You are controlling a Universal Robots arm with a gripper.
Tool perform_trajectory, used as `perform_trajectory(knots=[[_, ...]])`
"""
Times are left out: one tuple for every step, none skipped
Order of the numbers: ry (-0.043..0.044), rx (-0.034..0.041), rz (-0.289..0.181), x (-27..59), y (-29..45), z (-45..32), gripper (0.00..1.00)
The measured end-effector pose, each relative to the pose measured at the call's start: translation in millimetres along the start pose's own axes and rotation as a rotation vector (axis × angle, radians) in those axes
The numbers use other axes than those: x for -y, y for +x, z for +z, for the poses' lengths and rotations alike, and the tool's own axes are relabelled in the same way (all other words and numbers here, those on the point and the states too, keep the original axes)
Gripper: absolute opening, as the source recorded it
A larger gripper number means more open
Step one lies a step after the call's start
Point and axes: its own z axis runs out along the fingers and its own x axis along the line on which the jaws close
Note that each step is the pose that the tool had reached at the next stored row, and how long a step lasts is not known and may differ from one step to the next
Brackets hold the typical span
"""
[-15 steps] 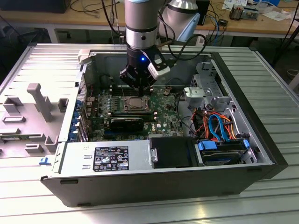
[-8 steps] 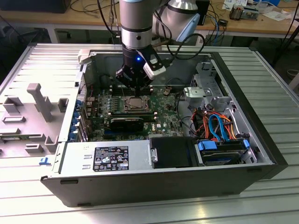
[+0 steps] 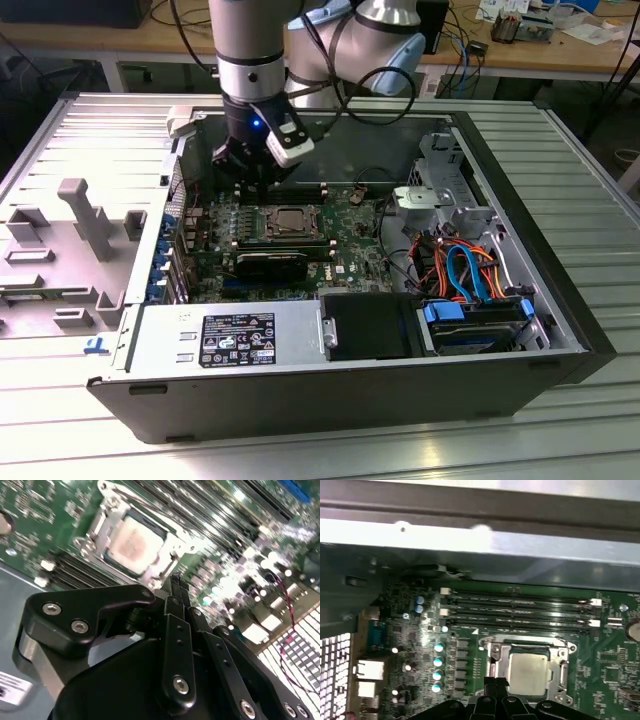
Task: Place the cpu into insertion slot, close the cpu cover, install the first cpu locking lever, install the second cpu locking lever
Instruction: 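Install the second cpu locking lever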
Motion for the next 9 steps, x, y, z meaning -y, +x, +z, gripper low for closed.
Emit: perform_trajectory(knots=[[-0.0001, 0.0001, 0.0, -2.6, 6.2, -0.2, 0.11], [-0.0001, 0.0001, 0.0, -4.9, 9.0, -0.3, 0.11], [-0.0001, 0.0001, 0.0, -7.2, 11.2, -0.4, 0.11], [-0.0001, 0.0001, 0.0, -10.6, 14.5, -0.6, 0.11], [-0.0001, 0.0002, 0.0, -15.3, 16.3, -0.7, 0.11], [0.0, 0.0001, 0.0, -18.6, 16.7, -0.9, 0.11], [0.0, 0.0, 0.0, -22.9, 16.9, -1.0, 0.11], [-0.0001, 0.0001, 0.0, -27.7, 16.5, -1.1, 0.11], [-0.0002, 0.0002, 0.0, -30.6, 16.3, -1.1, 0.11]])
